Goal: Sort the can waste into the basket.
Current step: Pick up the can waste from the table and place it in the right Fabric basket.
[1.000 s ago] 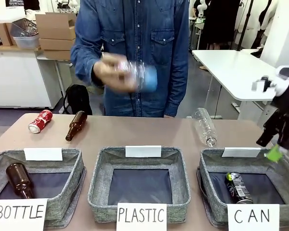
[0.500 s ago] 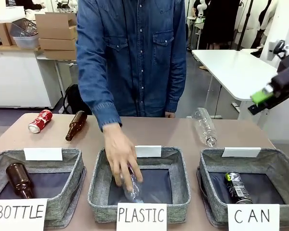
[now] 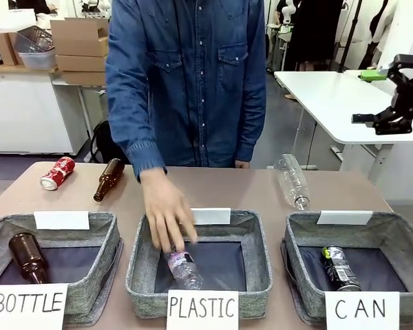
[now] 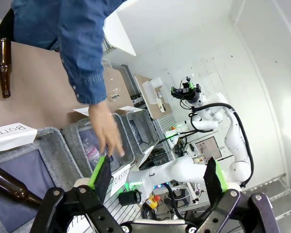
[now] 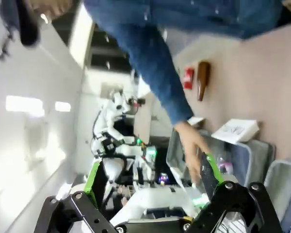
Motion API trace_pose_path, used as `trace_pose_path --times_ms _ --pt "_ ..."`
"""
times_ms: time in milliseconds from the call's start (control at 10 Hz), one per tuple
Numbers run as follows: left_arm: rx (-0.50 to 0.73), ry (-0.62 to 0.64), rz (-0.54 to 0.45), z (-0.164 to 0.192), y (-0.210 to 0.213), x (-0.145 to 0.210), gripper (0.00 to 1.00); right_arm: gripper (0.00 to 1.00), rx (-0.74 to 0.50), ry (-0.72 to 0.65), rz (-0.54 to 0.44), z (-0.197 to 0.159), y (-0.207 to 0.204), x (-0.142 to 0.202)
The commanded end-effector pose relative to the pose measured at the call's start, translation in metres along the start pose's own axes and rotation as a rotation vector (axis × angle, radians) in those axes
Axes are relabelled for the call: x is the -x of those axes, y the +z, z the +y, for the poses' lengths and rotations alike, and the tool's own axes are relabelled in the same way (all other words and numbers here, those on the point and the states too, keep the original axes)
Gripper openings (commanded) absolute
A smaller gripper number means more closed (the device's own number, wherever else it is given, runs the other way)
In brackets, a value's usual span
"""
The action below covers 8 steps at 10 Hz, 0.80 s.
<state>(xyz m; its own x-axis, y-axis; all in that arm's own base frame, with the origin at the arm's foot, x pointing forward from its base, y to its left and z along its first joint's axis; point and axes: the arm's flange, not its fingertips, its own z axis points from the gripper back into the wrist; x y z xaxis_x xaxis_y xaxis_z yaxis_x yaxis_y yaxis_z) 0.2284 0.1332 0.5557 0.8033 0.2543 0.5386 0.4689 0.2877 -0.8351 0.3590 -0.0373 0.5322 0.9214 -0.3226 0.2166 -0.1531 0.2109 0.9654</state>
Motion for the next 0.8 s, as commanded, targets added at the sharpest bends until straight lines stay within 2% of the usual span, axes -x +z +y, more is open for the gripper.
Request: trace_pose_path --times_ms 0,700 --pt "0.019 -0.019 -0.009 -0.0017 -0.0018 -0.0025 1.0 1.0 0.042 0.048 0.161 0.0053 -0.0007 0.0019" --pt "0.019 -0.019 -0.009 -0.0017 -0.0018 -0.0025 1.0 1.0 0.042 0.048 0.161 0.0053 -0.0007 0.0019"
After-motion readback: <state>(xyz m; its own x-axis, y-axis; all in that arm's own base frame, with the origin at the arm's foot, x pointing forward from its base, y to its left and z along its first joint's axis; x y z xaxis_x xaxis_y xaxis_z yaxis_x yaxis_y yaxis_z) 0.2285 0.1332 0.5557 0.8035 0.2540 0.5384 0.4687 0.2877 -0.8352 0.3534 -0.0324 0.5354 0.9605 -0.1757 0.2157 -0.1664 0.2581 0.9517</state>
